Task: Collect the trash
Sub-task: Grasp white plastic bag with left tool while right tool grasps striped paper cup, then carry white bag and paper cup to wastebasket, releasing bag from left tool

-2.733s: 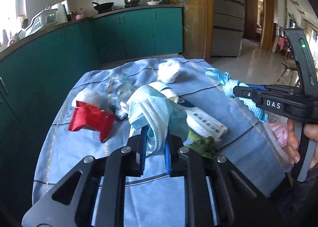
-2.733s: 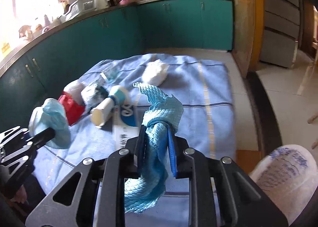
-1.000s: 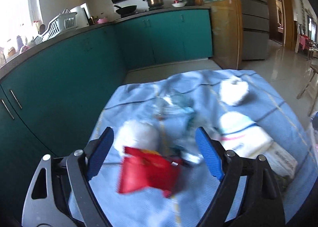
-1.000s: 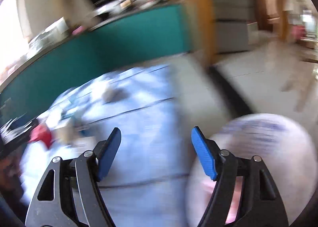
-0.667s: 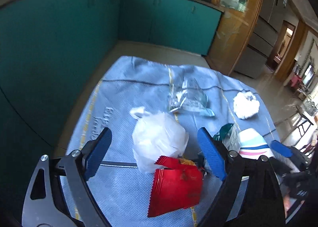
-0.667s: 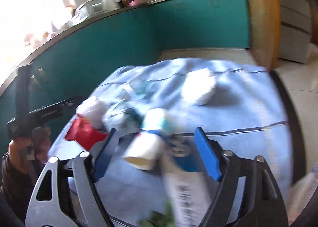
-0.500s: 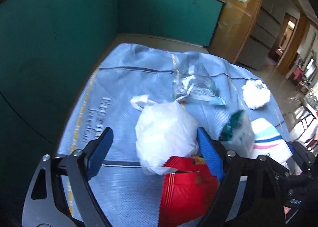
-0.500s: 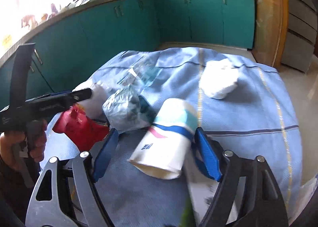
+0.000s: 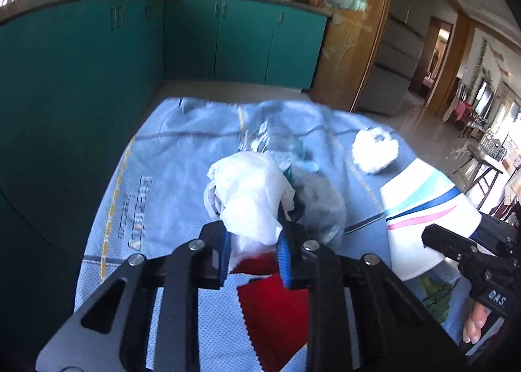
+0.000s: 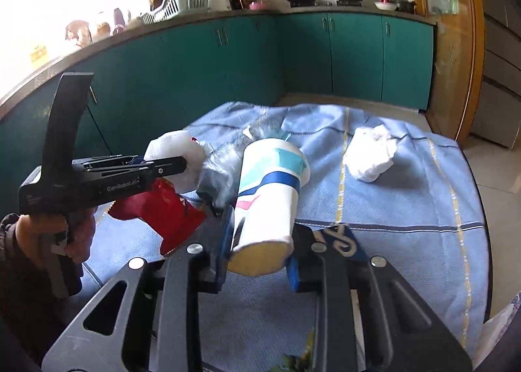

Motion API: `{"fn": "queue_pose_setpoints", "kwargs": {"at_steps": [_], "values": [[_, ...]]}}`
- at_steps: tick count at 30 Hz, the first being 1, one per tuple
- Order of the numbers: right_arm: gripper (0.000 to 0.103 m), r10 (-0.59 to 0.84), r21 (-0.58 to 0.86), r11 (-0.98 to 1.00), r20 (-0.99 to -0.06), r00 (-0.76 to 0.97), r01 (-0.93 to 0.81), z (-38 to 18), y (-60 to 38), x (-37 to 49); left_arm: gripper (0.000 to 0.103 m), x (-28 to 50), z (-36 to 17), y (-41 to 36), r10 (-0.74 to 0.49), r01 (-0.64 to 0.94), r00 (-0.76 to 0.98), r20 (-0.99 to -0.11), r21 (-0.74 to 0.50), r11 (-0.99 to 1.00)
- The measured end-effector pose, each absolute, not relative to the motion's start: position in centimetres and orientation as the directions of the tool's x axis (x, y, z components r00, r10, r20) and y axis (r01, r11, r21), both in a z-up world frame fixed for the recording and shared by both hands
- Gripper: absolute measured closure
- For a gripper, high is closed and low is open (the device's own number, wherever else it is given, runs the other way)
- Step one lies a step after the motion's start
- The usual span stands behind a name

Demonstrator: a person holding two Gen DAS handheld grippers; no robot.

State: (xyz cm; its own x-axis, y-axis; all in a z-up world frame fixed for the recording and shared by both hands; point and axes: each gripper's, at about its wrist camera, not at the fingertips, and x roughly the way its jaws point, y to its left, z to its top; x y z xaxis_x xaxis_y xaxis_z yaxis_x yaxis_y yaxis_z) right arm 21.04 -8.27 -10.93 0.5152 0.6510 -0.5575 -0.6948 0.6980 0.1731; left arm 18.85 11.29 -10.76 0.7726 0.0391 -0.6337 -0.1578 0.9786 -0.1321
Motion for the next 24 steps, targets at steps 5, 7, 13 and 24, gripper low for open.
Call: {"fn": "queue_pose_setpoints", "kwargs": {"at_steps": [5,7,13,24], "values": [[0.074,0.634,0.185,0.739,-0.515,0.577,-0.647,-9.5,-11.8,21.7,0.078,16.5,-7.8,9.3,-0.076,-0.011,0.863,-0.499,-0.168,0.986],[0.074,0.623,0.219,0.759,-0.516,0.588,-0.613,-9.2,-13.9,22.4,0.078,16.2,-7.6,7.6,-0.152,0.078,0.855,-0.496,-0.167,0.983],[0.074,0.581,0.324,0.806,-0.597,0.554,-0.496,-11.5,-18.0,25.1,0.078,17.0,-10.6,2.9,-0.293,0.234,0.740,-0.605,-0.176,0.956],[0.039,0.483,0.348,0.874,-0.696,0.532,-0.339,-13.9,-21.2,27.2,0.041,18.1,-12.7,1.8,-0.251,0.200,0.712,-0.655,-0.153,0.968]]}}
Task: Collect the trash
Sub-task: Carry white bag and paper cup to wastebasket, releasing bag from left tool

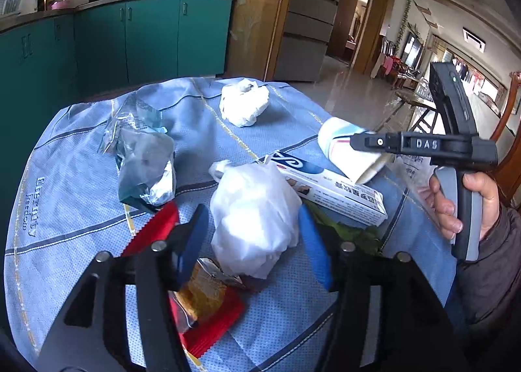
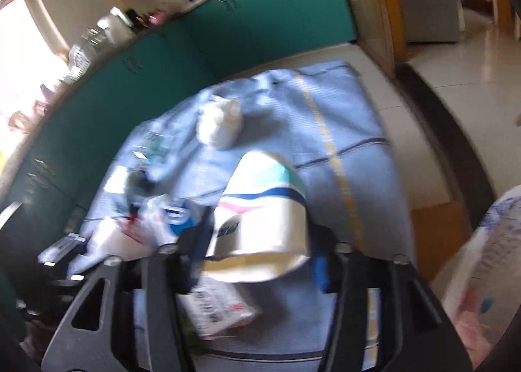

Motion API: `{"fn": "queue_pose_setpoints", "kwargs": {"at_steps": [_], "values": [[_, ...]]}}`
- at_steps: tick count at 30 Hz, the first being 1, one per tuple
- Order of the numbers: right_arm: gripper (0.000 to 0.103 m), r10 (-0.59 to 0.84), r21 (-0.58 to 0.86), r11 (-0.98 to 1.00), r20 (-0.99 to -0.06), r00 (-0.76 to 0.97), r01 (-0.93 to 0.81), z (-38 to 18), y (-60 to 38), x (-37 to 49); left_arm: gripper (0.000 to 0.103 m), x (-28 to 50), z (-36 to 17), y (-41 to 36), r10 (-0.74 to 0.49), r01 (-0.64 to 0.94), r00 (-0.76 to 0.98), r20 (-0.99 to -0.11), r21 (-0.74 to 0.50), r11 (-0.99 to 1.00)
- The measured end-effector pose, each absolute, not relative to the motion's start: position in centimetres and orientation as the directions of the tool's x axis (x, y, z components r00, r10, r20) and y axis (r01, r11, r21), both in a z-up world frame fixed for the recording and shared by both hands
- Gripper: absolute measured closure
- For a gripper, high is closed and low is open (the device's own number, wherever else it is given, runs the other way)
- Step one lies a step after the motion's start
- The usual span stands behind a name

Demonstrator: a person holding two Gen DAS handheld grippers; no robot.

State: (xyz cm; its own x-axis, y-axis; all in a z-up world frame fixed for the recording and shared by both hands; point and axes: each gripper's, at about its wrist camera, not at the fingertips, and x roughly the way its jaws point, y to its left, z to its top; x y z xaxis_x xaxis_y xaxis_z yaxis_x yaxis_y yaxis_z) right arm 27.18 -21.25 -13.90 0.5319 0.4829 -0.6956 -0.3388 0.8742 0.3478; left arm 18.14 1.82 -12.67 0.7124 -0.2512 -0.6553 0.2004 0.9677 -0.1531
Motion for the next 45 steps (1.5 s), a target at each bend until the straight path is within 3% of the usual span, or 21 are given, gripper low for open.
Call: {"fn": "queue_pose_setpoints", "kwargs": {"at_steps": [1,3,6,9,21,23,24,28,31,36,41,45], "values": [[0.029,0.453,0.318,0.890,-0.702,0.550,-0.327,-13.9,-21.3,27.2,0.039,17.8,-12.6,1.7,-0.251,0.196,0.713,-0.654,-0.157,0.968],[0.022,0.400,0.267,0.915,-0.708,0.583,-0.303,-13.9,-21.5,27.3,0.035,17.7,-12.6,1.8,-0.247,0.188,0.715,-0.654,-0.161,0.969],[0.017,0.292,0.149,0.952,-0.708,0.642,-0.269,-13.5,-21.3,27.4,0.031,17.8,-12.7,1.6,-0.242,0.185,0.718,-0.652,-0.157,0.970],[0.014,0.272,0.105,0.954,-0.694,0.666,-0.281,-13.4,-21.0,27.5,0.026,17.8,-12.6,1.4,-0.237,0.184,0.724,-0.648,-0.149,0.971],[0.014,0.310,0.132,0.936,-0.749,0.585,-0.326,-15.3,-19.0,28.4,0.023,19.0,-13.0,0.9,-0.202,0.145,0.720,-0.664,-0.141,0.979],[0.022,0.318,0.143,0.933,-0.757,0.572,-0.330,-15.5,-19.0,28.4,0.023,19.1,-13.1,0.9,-0.194,0.136,0.720,-0.667,-0.139,0.981],[0.026,0.321,0.145,0.932,-0.757,0.570,-0.333,-15.5,-19.1,28.3,0.026,19.1,-13.2,0.8,-0.189,0.135,0.719,-0.669,-0.133,0.982],[0.027,0.342,0.143,0.923,-0.732,0.589,-0.358,-14.8,-18.9,27.5,0.061,19.4,-13.6,0.2,-0.181,0.149,0.703,-0.687,-0.106,0.983],[0.027,0.344,0.127,0.923,-0.694,0.632,-0.364,-13.6,-19.3,26.6,0.072,19.1,-13.5,-0.1,-0.175,0.160,0.714,-0.678,-0.085,0.983],[0.027,0.341,0.132,0.938,-0.537,0.772,-0.322,-9.2,-22.7,23.6,0.075,17.9,-12.1,0.0,-0.171,0.161,0.772,-0.612,-0.071,0.984],[0.027,0.149,0.078,0.989,-0.406,0.902,-0.129,-6.7,-29.0,19.5,0.075,16.2,-8.9,-0.3,-0.252,0.222,0.832,-0.493,-0.120,0.968],[0.027,0.043,0.130,0.991,-0.463,0.885,0.020,-8.4,-35.5,18.3,0.075,16.3,-7.1,-3.4,-0.360,0.307,0.808,-0.466,-0.188,0.933]]}}
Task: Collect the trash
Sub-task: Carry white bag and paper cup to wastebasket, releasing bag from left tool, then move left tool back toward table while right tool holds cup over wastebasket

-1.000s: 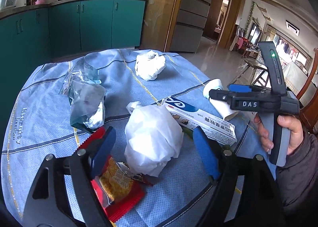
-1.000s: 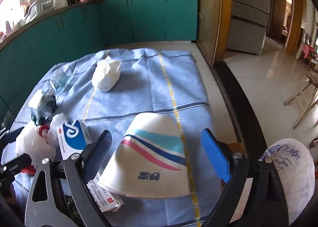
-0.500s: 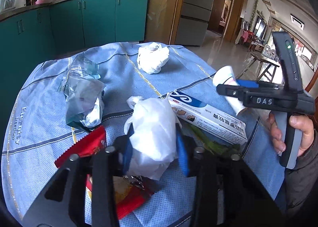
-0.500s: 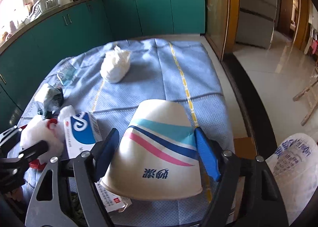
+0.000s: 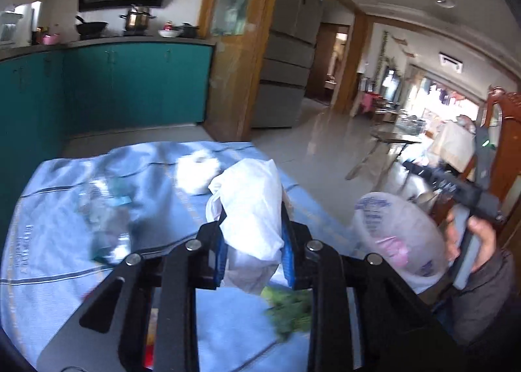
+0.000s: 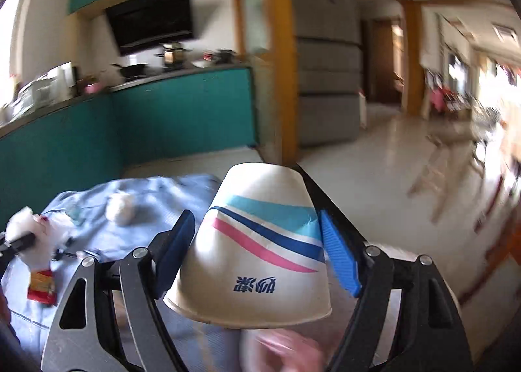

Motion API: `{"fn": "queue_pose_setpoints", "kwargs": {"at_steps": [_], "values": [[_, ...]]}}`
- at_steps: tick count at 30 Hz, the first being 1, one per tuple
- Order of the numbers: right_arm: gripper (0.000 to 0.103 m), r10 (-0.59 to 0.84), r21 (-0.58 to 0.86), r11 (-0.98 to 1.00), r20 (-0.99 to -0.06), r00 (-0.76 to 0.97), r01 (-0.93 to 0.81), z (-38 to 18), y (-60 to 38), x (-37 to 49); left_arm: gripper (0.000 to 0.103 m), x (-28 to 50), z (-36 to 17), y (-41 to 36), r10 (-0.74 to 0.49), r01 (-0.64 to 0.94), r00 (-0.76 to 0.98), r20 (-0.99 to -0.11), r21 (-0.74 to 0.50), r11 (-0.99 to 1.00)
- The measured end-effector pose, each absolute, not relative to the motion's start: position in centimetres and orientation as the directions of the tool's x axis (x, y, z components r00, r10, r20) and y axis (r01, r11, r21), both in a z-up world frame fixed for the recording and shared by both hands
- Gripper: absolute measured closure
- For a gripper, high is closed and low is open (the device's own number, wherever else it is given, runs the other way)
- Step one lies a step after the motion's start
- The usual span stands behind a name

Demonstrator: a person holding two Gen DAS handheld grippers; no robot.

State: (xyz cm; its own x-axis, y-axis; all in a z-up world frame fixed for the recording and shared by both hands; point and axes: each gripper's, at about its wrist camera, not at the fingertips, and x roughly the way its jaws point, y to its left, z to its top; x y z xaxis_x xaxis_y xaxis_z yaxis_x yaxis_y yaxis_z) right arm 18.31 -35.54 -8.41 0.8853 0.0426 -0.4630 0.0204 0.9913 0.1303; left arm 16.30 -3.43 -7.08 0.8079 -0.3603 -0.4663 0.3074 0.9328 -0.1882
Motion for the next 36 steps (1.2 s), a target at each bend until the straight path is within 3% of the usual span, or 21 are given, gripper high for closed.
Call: {"fn": "queue_pose_setpoints", "kwargs": {"at_steps": [3,8,13,15,17,19,22,26,30,33,36], "values": [[0.027,-0.019,0.174,0.976,-0.539,0.842,0.133,-10.0,-39.5,18.6,0.075,17.1,-6.8,-7.8,-0.454,0.394,0.752,-0.478,-0.228,0.891],[0.027,-0.157,0.129,0.950,-0.590,0.792,0.284,-11.2,-42.2,18.5,0.075,19.2,-7.8,-17.2,-0.546,0.500,0.647,-0.532,-0.245,0.831],[0.026,-0.101,0.210,0.921,-0.685,0.722,0.329,-13.3,-44.8,20.1,0.073,20.7,-10.9,-25.4,-0.640,0.577,0.503,-0.580,-0.326,0.749],[0.026,-0.102,0.233,0.903,-0.699,0.708,0.360,-13.8,-45.8,20.2,0.068,21.3,-12.3,-28.0,-0.648,0.589,0.457,-0.609,-0.339,0.734],[0.025,-0.107,0.265,0.884,-0.687,0.719,0.384,-13.6,-46.5,19.8,0.047,21.5,-13.0,-29.1,-0.653,0.591,0.435,-0.620,-0.350,0.726],[0.023,-0.096,0.292,0.877,-0.671,0.735,0.381,-13.4,-47.0,19.4,0.036,21.4,-13.0,-29.3,-0.666,0.593,0.434,-0.607,-0.363,0.718],[0.020,-0.108,0.292,0.875,-0.660,0.744,0.386,-13.2,-47.1,19.4,0.025,21.0,-12.2,-29.0,-0.657,0.592,0.470,-0.589,-0.341,0.730],[0.020,-0.084,0.315,0.877,-0.643,0.761,0.362,-12.8,-46.6,19.5,0.024,20.6,-10.8,-26.0,-0.560,0.562,0.571,-0.600,-0.212,0.799],[0.018,-0.013,0.312,0.915,-0.611,0.791,0.257,-12.1,-43.8,20.1,0.024,19.7,-9.4,-20.5,-0.281,0.376,0.749,-0.600,0.036,0.926],[0.017,0.121,0.284,0.956,-0.627,0.770,0.081,-12.2,-39.1,21.3,0.021,18.7,-8.5,-14.5,-0.094,0.206,0.838,-0.538,0.152,0.967],[0.017,0.308,0.273,0.947,-0.630,0.713,-0.167,-12.5,-32.7,21.9,0.020,18.5,-8.2,-8.0,0.031,0.062,0.840,-0.541,0.152,0.986]]}}
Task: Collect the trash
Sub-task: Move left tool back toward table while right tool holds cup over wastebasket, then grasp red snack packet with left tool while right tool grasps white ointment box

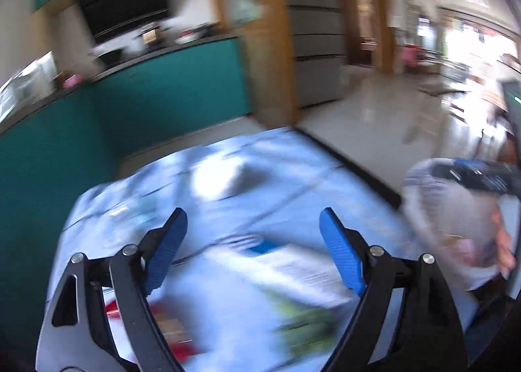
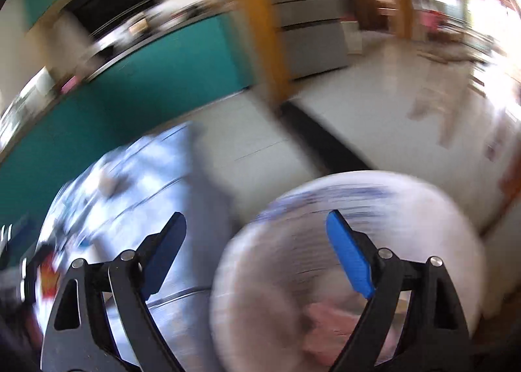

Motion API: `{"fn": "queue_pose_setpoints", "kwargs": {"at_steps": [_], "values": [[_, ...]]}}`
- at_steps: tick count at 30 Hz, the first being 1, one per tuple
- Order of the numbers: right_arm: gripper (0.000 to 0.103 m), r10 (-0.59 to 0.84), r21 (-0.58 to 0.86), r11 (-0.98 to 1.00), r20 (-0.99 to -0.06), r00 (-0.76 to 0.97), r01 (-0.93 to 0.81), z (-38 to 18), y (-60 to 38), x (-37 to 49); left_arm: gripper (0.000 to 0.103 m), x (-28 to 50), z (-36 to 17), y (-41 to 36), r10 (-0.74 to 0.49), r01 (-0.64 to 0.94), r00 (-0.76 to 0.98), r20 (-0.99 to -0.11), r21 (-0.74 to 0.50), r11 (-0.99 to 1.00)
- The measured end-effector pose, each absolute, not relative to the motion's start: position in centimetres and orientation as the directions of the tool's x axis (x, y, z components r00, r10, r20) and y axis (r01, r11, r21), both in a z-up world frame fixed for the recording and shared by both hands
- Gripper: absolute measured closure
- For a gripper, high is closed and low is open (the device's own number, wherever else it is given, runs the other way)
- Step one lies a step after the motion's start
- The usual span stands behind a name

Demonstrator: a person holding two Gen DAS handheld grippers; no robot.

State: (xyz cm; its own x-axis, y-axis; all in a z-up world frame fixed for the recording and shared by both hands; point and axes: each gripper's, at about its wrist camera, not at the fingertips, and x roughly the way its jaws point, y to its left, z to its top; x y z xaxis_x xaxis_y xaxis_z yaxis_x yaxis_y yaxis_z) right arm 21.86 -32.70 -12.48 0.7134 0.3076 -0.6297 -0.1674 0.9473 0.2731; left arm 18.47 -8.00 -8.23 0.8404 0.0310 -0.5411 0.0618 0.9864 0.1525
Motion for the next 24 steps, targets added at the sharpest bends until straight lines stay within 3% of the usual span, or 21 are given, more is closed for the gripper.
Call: {"fn": "queue_pose_setpoints", "kwargs": {"at_steps": [2,6,12,14,19,24], "values": [[0.017,0.407,0.245,0.913,-0.624,0.667,-0.327,-12.6,-27.8,21.4,0.020,18.2,-8.7,-3.6,0.073,-0.026,0.830,-0.553,0.093,0.995],[0.017,0.447,0.135,0.858,-0.671,0.592,-0.496,-13.5,-19.7,21.2,0.020,17.4,-8.9,3.7,0.118,-0.177,0.809,-0.576,-0.048,0.983],[0.017,0.437,0.083,0.817,-0.735,0.518,-0.571,-15.9,-13.5,22.9,0.015,16.6,-8.6,9.9,-0.017,-0.168,0.793,-0.609,-0.245,0.955],[0.025,0.439,0.108,0.817,-0.752,0.491,-0.566,-16.6,-12.9,23.5,0.015,16.9,-9.5,10.3,-0.079,-0.144,0.768,-0.635,-0.292,0.945],[0.058,0.459,0.139,0.816,-0.746,0.482,-0.562,-16.5,-12.9,23.5,0.015,16.9,-12.3,8.3,-0.078,-0.096,0.707,-0.702,-0.205,0.974],[0.059,0.435,0.137,0.851,-0.725,0.534,-0.507,-16.4,-14.1,23.8,0.015,16.7,-13.2,6.7,-0.101,-0.041,0.687,-0.720,-0.177,0.983]]}}
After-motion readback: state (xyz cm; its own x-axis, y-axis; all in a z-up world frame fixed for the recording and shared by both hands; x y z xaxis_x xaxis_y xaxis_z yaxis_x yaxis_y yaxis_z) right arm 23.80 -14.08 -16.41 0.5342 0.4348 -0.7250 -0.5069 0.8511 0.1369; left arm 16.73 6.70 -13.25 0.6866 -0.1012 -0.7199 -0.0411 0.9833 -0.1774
